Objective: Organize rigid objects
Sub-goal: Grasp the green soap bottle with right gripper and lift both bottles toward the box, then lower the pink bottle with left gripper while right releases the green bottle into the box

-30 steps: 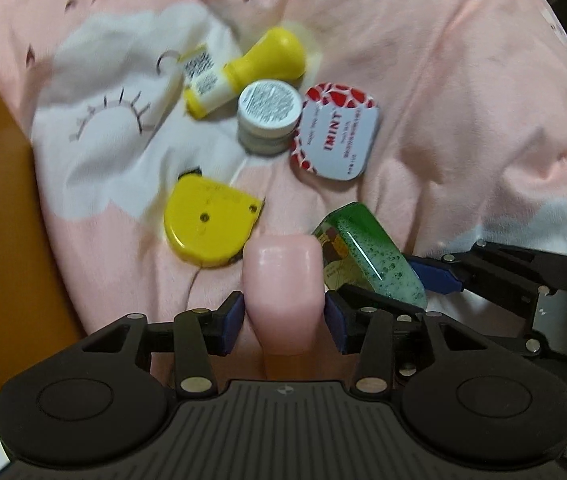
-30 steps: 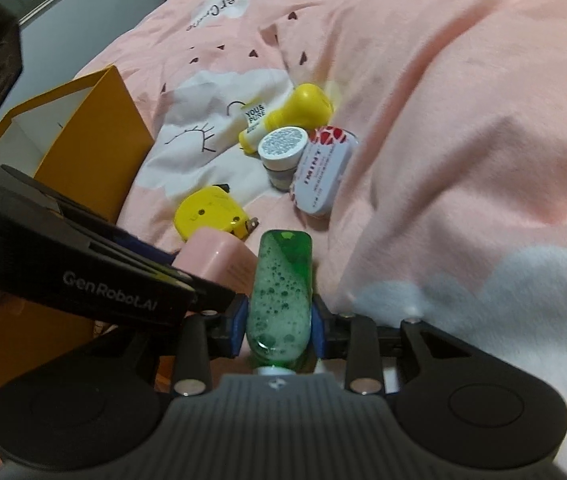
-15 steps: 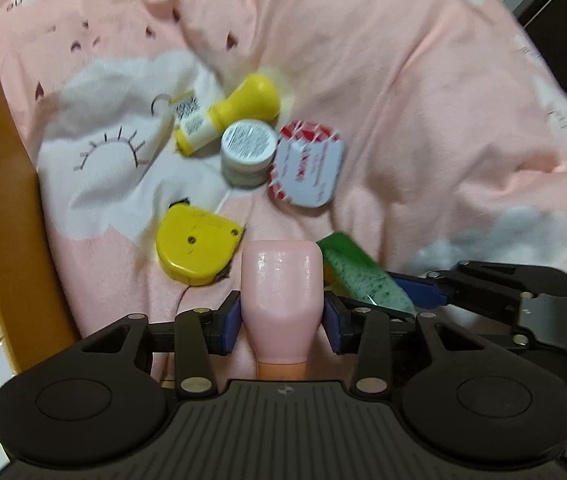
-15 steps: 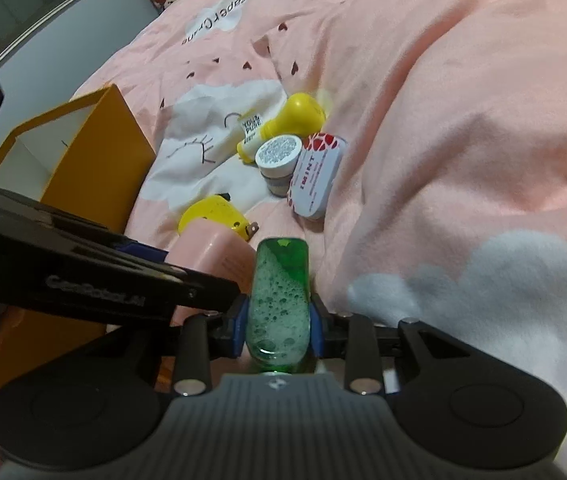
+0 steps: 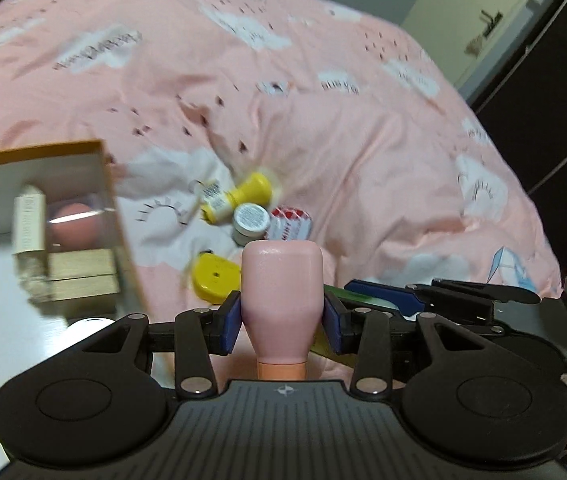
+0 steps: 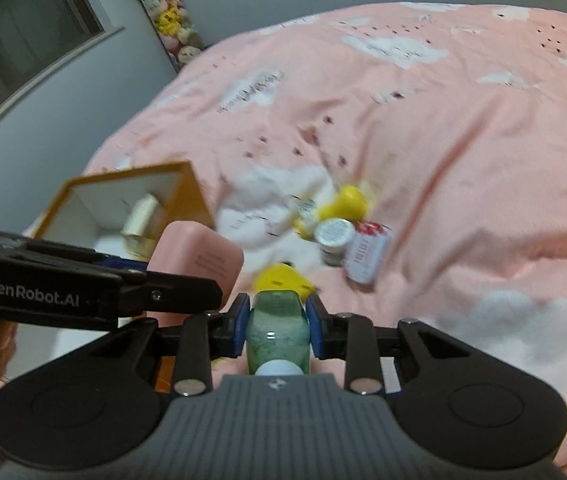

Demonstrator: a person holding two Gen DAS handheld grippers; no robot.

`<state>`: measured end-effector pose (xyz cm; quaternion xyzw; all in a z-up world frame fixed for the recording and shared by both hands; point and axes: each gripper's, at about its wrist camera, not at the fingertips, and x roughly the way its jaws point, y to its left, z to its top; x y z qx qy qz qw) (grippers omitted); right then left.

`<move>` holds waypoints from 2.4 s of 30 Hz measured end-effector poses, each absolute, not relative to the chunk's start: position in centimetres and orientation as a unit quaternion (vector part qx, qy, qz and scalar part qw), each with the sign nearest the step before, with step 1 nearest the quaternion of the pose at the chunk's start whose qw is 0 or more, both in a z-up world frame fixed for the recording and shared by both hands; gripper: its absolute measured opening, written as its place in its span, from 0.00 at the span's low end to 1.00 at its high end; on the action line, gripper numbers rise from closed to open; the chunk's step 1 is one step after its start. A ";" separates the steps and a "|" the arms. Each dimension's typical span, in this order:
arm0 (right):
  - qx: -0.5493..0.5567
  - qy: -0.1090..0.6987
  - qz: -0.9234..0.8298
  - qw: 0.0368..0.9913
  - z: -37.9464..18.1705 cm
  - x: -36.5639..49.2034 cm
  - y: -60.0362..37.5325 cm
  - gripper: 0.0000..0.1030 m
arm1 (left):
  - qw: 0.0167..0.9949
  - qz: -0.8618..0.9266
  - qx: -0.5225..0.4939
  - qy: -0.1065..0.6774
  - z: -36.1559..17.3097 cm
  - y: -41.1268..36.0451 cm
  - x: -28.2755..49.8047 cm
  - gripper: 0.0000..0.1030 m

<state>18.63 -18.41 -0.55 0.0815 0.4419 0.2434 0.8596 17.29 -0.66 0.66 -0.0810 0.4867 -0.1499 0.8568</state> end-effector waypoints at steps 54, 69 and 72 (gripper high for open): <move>-0.161 0.517 0.324 0.776 -0.6 17.1 0.0 0.29 | 0.697 -0.069 -0.161 0.696 -9.7 14.5 16.9 0.46; -0.107 0.473 0.297 0.822 1.0 16.9 -3.9 0.29 | 0.684 -0.070 -0.201 0.697 -9.6 12.7 17.6 0.53; -0.098 0.477 0.293 0.823 0.7 17.1 -4.5 0.29 | 0.703 -0.071 -0.176 0.685 -8.0 12.2 17.3 0.53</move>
